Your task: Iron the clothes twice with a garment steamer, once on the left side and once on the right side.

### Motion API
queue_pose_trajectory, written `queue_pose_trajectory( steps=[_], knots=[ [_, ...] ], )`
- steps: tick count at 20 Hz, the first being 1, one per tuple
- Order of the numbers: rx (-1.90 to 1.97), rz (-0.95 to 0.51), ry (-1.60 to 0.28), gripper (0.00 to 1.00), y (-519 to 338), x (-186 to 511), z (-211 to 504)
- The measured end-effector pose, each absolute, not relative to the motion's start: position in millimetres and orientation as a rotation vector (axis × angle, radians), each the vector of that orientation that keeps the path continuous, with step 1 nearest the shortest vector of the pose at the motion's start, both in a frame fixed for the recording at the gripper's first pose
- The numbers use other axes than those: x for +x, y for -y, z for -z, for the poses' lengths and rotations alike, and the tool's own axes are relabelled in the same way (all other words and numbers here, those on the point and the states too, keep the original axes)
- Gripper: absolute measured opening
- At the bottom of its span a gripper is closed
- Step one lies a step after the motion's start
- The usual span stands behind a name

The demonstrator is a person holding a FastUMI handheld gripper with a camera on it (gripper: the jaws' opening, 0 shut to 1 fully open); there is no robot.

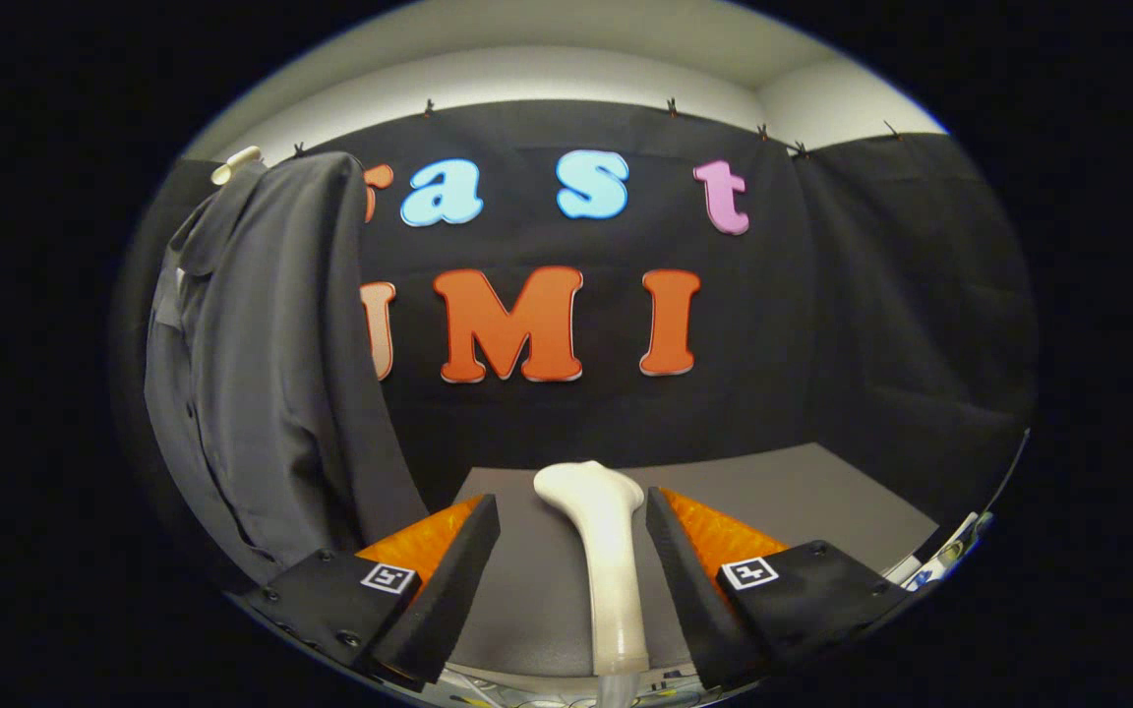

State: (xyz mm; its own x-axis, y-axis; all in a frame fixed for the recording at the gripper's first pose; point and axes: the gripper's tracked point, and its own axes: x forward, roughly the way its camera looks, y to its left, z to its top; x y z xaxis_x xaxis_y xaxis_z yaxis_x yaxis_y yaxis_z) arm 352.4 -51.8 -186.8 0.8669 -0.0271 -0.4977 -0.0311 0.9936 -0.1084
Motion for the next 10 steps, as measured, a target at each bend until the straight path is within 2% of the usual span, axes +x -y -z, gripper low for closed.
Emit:
queue_pose_trajectory(
  steps=[3, 7, 10],
  knots=[
    [-0.063, -0.015, -0.652, 0.97, 57, 365, 233],
    [-0.058, 0.01, -0.689, 0.97, 68, 379, 255],
    [-0.022, 0.008, -0.727, 0.89, 68, 390, 270]
  ],
)
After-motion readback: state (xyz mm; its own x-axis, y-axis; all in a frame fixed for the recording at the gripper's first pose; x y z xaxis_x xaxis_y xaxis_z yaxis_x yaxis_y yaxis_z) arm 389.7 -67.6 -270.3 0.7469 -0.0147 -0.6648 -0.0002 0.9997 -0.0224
